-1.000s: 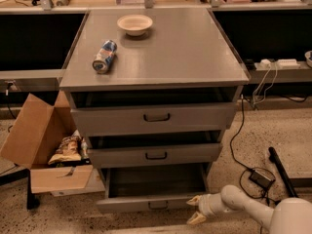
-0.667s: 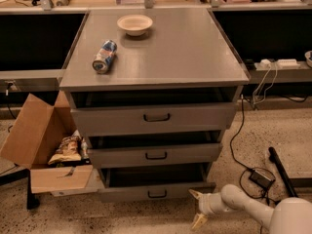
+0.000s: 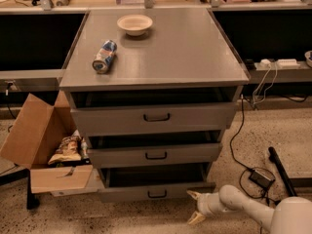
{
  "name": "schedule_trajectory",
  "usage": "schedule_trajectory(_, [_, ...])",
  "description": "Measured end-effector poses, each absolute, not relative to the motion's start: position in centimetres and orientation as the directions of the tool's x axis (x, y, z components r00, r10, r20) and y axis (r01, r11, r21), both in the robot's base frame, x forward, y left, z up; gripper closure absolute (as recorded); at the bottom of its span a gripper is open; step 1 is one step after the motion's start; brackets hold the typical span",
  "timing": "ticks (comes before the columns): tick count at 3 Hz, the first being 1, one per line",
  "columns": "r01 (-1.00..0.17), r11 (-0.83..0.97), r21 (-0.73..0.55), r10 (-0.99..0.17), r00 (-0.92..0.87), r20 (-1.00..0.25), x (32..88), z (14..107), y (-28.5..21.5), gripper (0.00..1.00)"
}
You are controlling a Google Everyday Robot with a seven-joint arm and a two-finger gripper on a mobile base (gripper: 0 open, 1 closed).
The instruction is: Close bottom drawer
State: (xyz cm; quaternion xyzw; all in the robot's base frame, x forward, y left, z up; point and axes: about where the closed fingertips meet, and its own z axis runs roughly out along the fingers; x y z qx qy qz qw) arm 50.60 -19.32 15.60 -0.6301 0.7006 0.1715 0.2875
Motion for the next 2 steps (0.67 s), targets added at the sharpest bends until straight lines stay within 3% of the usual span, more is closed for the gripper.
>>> schedule_trajectory(1, [-0.976,0.111,-0.19,-0.819,0.018,-0.573,52.0,15.5,-19.2,0.41])
schedule_trajectory(2, [-0.963,0.083,-0.256,-0.846,0.067,-0.529,54.1,15.4,-19.4,0.72])
